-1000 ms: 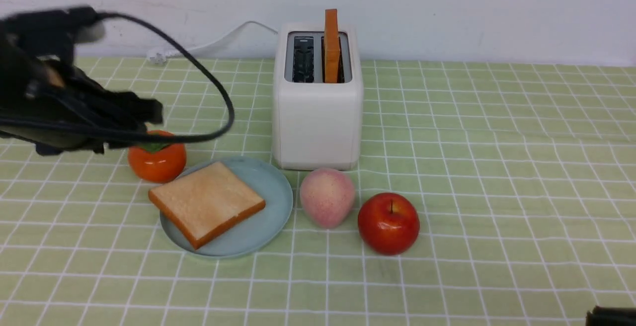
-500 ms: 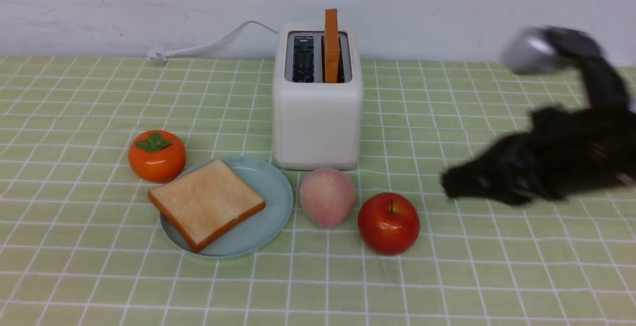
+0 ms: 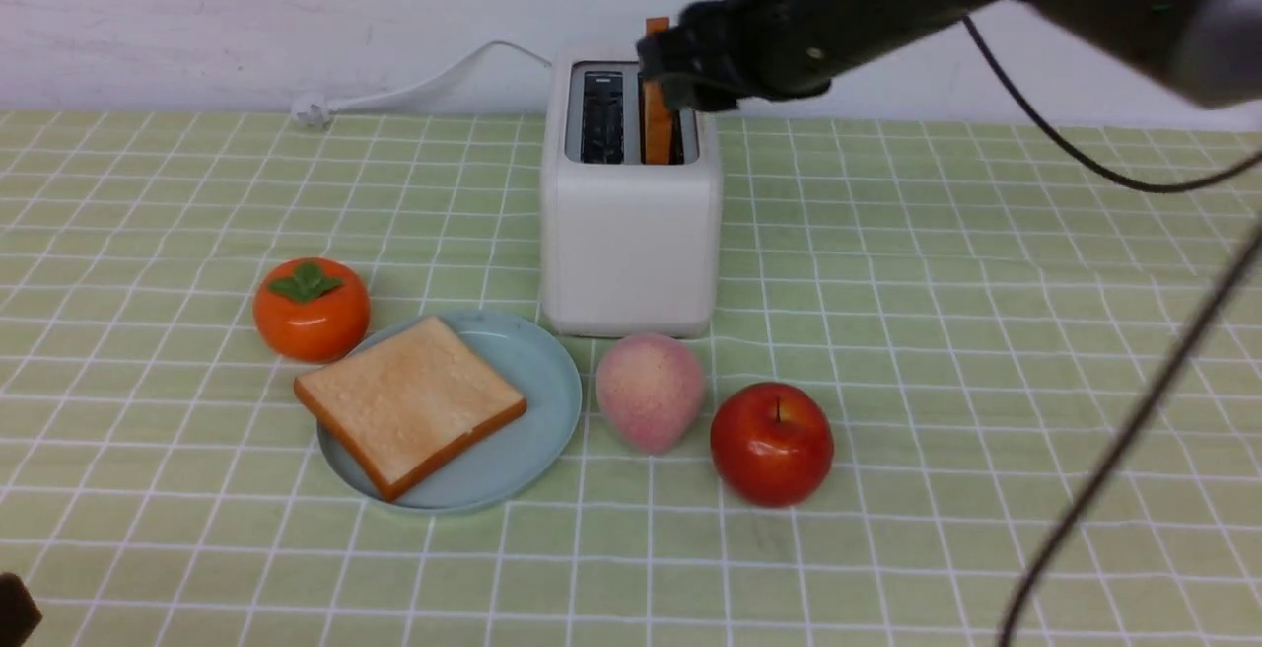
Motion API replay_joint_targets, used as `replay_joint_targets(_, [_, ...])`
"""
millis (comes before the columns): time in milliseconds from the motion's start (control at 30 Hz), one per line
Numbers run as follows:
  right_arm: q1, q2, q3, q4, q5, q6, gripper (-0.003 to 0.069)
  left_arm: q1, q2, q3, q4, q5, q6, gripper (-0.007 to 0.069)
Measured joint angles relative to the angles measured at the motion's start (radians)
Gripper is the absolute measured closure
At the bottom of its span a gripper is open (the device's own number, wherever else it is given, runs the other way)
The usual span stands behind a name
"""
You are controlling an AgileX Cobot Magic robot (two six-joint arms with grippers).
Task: Take toasted bread from bread machine on green coffee tablecloth place on plate.
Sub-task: 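Grasp the toast slice in the toaster and pull it up out of the slot with the right gripper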
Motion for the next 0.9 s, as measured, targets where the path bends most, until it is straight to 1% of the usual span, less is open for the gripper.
replay_joint_targets(33, [0.000, 0.059, -0.046, -0.045, -0.030, 0.030, 0.0204, 0.000, 0.000, 0.000, 0.000, -0.008, 0.000, 0.0638])
replay_joint_targets(67, [0.000, 0.085, -0.074, -0.075, -0.051, 0.049, 0.0169, 0.000, 0.000, 0.000, 0.000, -0.011, 0.000, 0.0638])
replay_joint_targets(133, [0.000, 0.141, -0.117, -0.121, -0.087, 0.078, 0.0125, 0.000, 0.000, 0.001, 0.000, -0.012, 0.000, 0.0638])
replay_joint_targets(200, [0.000, 0.187, -0.142, -0.168, -0.120, 0.091, 0.0113, 0.000, 0.000, 0.001, 0.000, -0.012, 0.000, 0.0638])
replay_joint_targets(267, [0.000, 0.217, -0.148, -0.210, -0.140, 0.098, 0.0124, 0.000, 0.000, 0.001, 0.000, -0.012, 0.001, 0.0638])
replay_joint_targets(333, [0.000, 0.235, -0.152, -0.243, -0.145, 0.099, 0.0158, 0.000, 0.000, 0.001, 0.000, -0.012, 0.002, 0.0638])
replay_joint_targets(367, [0.000, 0.246, -0.153, -0.255, -0.145, 0.099, 0.0192, 0.000, 0.000, 0.001, 0.000, -0.012, 0.002, 0.0638])
replay_joint_targets(400, [0.000, 0.248, -0.153, -0.257, -0.145, 0.099, 0.0198, 0.000, 0.000, 0.001, 0.000, -0.012, 0.002, 0.0638])
replay_joint_targets(467, [0.000, 0.264, -0.153, -0.270, -0.149, 0.100, 0.0295, 0.000, 0.000, 0.001, 0.000, -0.012, 0.003, 0.0638])
replay_joint_targets(500, [0.000, 0.266, -0.153, -0.270, -0.149, 0.100, 0.0312, 0.000, 0.000, 0.001, 0.000, -0.012, 0.003, 0.0638])
replay_joint_targets(633, [0.002, 0.269, -0.154, -0.271, -0.185, 0.104, 0.0504, 0.000, 0.000, 0.001, 0.000, -0.012, 0.003, 0.0638])
replay_joint_targets(667, [0.003, 0.269, -0.154, -0.271, -0.185, 0.104, 0.0512, 0.000, 0.000, 0.001, 0.000, -0.012, 0.003, 0.0638])
replay_joint_targets(700, [0.004, 0.267, -0.154, -0.271, -0.192, 0.106, 0.0542, 0.000, 0.000, 0.001, 0.000, -0.011, 0.003, 0.0638])
replay_joint_targets(900, [0.015, 0.184, -0.154, -0.257, -0.148, 0.101, 0.0540, 0.000, 0.000, 0.001, 0.012, -0.010, 0.003, 0.0638])
